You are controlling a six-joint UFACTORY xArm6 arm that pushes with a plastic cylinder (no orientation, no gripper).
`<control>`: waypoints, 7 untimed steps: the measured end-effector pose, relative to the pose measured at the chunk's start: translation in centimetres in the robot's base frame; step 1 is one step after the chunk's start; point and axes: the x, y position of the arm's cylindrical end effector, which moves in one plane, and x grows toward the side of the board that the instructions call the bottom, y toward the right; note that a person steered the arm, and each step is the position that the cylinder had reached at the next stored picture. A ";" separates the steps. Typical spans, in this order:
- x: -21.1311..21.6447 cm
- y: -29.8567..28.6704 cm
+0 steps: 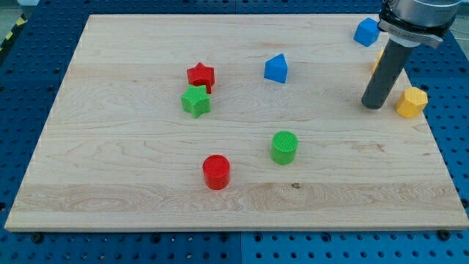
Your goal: Point your arm at the center of the board
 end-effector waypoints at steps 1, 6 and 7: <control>0.0 -0.2; 3.8 -12.4; 1.5 -16.0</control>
